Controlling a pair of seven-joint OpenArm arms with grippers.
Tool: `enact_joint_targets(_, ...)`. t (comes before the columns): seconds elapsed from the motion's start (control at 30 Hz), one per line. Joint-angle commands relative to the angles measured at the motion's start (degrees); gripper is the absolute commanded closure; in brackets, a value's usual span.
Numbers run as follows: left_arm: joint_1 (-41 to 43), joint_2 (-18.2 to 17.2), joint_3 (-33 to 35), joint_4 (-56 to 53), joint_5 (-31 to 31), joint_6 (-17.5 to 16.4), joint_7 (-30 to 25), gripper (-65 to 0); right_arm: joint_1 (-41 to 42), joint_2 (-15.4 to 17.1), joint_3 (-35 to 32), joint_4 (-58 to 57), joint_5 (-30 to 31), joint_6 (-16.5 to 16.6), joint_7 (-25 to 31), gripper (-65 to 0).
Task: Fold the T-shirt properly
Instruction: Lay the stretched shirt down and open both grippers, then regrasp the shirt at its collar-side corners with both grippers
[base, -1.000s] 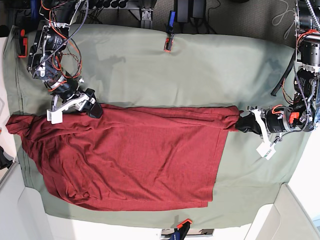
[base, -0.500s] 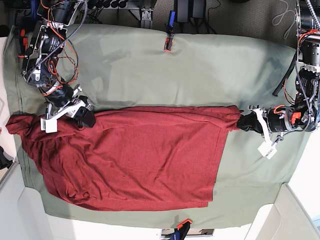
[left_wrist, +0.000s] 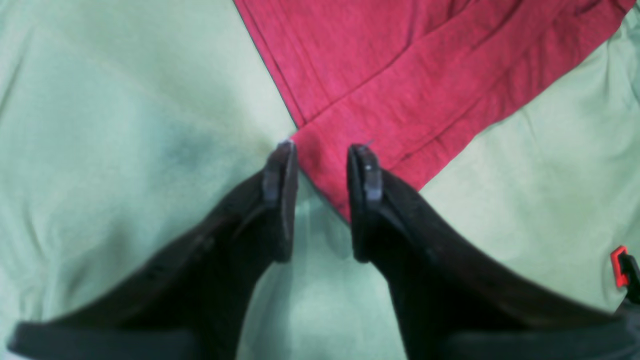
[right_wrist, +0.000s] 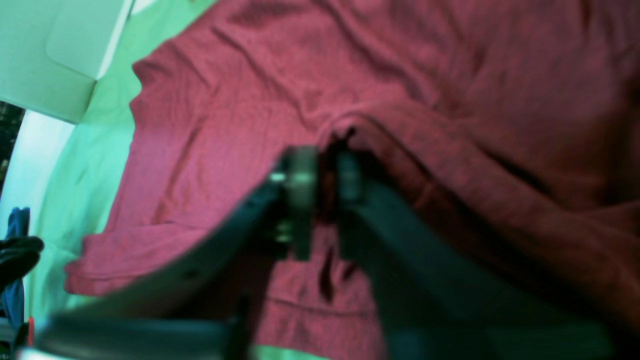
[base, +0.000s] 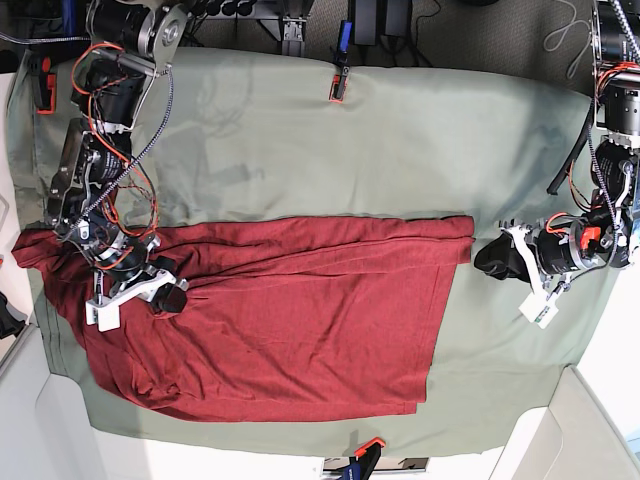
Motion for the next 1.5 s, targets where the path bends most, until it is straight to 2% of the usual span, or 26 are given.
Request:
enact_joint_targets(0.0,-1.36,-1.09,-0.48,0.68,-0.81,-0.3,-1.22,-22.3,1.44,0.2,-0.07,0.48,1.4,0.74,1.29,-22.0)
enact_joint_targets(0.07,-1.36,-0.98,-0.48,0.68,-0.81,-0.3,-1.22,-27.4,1.16,0.2,-0.04,0.44,1.88,0.87,1.16,-34.8)
enact_joint_targets(0.1,-1.36,-0.98,-0.48,0.68,-0.85,-0.3,-1.22,-30.4,1.11,0.24,-0.04,0.61,2.23,0.87,0.94,-38.2)
enact_joint_targets(0.13,-1.36,-0.98,-0.48,0.68,-1.07,-0.3,-1.2,-32.9,1.11,0.35,-0.04,0.92,2.8,0.92,0.26,-39.0)
enact_joint_targets(0.2,-1.33,-1.01,-0.48,0.68,-2.86,-0.3,1.18,-33.5,1.11,0.5,0.02,2.73,4.28,2.19,-1.68,-39.0)
enact_joint_targets(0.3,-0.94,-1.16,-0.66,2.4,-15.41,-0.3,10.19,-33.5,1.11,1.14,0.02,6.86,5.11,3.06,-4.68,-39.0)
enact_joint_targets(0.33,-0.33,-1.16,-0.96,3.78,-16.63,-0.3,10.99,-33.5,1.09,1.51,0.04,8.31,4.66,3.06,-5.53,-39.0)
enact_joint_targets(0.47,3.65,-1.16,-2.51,11.08,-16.48,-0.3,11.06,-33.5,-0.26,5.46,0.07,12.15,3.21,2.73,-7.78,-39.0)
enact_joint_targets(0.6,7.63,-1.14,-2.86,13.7,-16.5,-0.3,10.99,-33.5,-3.85,10.32,0.57,13.51,3.58,1.73,-7.98,-39.0)
enact_joint_targets(0.73,10.73,-1.09,-2.86,14.03,-16.5,-0.3,10.8,-33.5,-7.63,13.05,5.55,14.03,4.35,1.01,-7.98,-39.0)
enact_joint_targets(0.83,13.09,-0.96,-2.86,14.03,-16.5,-0.3,10.56,-33.5,-10.23,13.29,11.56,14.03,5.49,0.98,-7.98,-39.0)
enact_joint_targets(0.93,14.32,-0.74,-2.91,14.03,-16.52,-0.3,10.38,-33.5,-12.41,13.14,14.62,14.01,5.66,0.39,-7.67,-39.0)
enact_joint_targets(1.07,14.78,1.27,-4.22,14.03,-16.55,-0.3,10.34,-33.5,-14.14,13.16,15.23,13.51,4.0,-1.6,-4.5,-39.0)
enact_joint_targets(1.23,16.15,5.6,-9.01,13.92,-16.5,-0.3,9.92,-33.5,-12.7,12.79,15.13,9.86,4.07,-2.03,-2.6,-39.0)
enact_joint_targets(1.47,19.32,9.73,-15.69,13.86,-16.46,-0.3,9.51,-33.5,-8.28,11.87,15.13,1.66,3.89,-2.62,-1.38,-39.0)
